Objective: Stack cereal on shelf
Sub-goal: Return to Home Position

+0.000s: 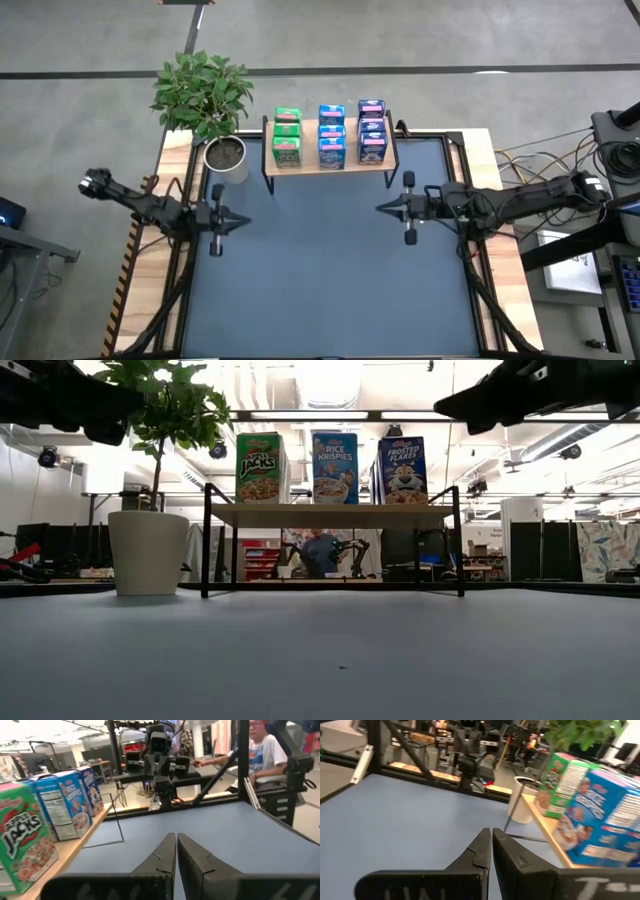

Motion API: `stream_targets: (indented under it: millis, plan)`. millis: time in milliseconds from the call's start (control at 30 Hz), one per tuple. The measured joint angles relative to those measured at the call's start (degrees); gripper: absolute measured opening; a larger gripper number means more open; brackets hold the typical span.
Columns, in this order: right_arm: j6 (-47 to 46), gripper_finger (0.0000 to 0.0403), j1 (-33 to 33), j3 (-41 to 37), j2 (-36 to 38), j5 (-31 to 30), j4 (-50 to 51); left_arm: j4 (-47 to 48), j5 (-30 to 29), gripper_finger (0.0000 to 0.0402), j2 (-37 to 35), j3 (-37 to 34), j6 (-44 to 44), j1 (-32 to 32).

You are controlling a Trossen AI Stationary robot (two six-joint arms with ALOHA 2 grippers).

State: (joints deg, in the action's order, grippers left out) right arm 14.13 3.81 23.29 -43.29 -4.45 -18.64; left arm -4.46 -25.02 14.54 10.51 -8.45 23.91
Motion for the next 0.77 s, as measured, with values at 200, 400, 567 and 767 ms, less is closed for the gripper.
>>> stream_targets:
  millis: [200, 400, 567, 767]
  plan:
    - [0.00, 0.0009, -2.78, -0.64, 4.13, 0.48, 3.09, 0.71, -0.02, 0.0000, -4.17, -0.96, -0.06, -2.41]
    - [-0.07, 0.0009, -3.12, -2.06, 8.83, 1.45, 5.09, 3.04, -0.04, 0.0000, -7.33, -0.96, -1.22, -4.09]
    - [-0.66, 0.0009, -3.12, -4.96, 13.42, 1.44, 5.17, 5.56, -0.02, 0.0000, -9.67, -0.96, -1.27, -4.32]
    - [-1.10, 0.0009, -3.12, -7.58, 19.30, 1.42, 5.14, 9.70, 0.00, 0.0000, -13.51, -1.26, 1.47, -4.32]
